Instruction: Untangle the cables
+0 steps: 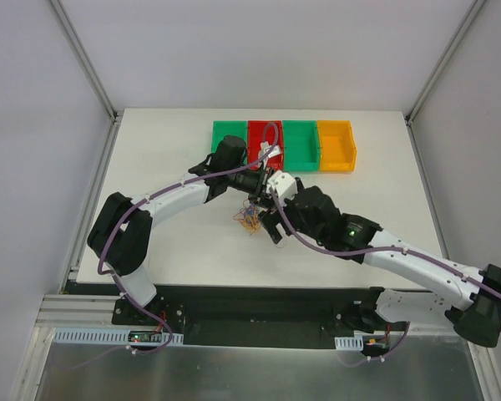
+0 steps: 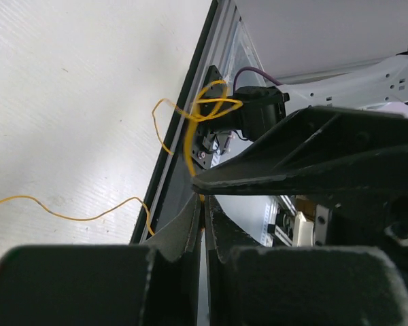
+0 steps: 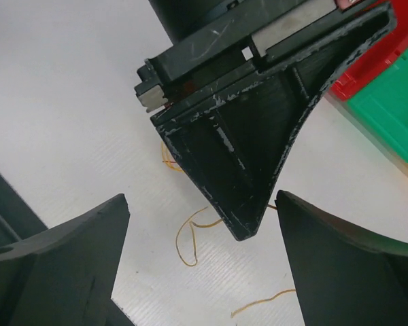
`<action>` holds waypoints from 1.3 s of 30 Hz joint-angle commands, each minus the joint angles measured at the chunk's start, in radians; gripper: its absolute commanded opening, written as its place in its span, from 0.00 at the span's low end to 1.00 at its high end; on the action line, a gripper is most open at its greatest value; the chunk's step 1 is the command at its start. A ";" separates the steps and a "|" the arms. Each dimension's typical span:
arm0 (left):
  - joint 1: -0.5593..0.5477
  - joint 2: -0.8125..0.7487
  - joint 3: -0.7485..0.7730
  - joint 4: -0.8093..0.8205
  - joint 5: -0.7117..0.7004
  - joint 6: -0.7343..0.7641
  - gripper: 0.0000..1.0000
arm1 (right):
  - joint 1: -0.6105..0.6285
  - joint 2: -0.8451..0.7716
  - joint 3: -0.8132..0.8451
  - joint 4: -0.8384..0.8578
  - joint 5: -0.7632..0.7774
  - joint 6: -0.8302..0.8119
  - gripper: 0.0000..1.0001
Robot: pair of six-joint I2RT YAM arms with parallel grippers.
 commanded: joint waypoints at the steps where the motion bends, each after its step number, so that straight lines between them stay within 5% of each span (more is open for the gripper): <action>1: -0.003 -0.016 0.010 0.026 0.013 -0.018 0.00 | 0.099 0.047 -0.031 0.083 0.417 0.113 0.88; 9: 0.001 -0.016 0.010 0.024 0.014 -0.029 0.00 | 0.157 0.098 -0.073 0.114 0.558 0.226 0.72; 16: 0.009 -0.019 0.010 0.024 0.016 -0.038 0.00 | 0.191 0.060 -0.128 0.146 0.579 0.252 0.43; 20: 0.015 -0.030 0.008 0.024 0.014 -0.033 0.00 | 0.204 0.021 -0.188 0.202 0.578 0.275 0.17; 24: 0.026 -0.040 0.007 0.024 0.016 -0.033 0.00 | 0.208 -0.002 -0.228 0.230 0.599 0.308 0.00; 26: 0.026 -0.046 0.004 0.024 0.013 -0.027 0.01 | 0.208 -0.015 -0.251 0.281 0.602 0.309 0.00; 31: 0.027 -0.062 0.022 -0.045 -0.003 0.049 0.38 | 0.210 -0.080 -0.310 0.281 0.620 0.392 0.00; 35: 0.037 -0.082 0.062 -0.155 -0.041 0.157 0.51 | 0.193 -0.182 -0.340 0.244 0.650 0.430 0.00; 37: 0.053 -0.105 0.073 -0.192 -0.084 0.200 0.69 | 0.176 -0.233 -0.317 0.184 0.656 0.446 0.00; 39: 0.086 -0.132 0.076 -0.232 -0.147 0.246 0.72 | 0.141 -0.282 -0.280 0.128 0.657 0.432 0.00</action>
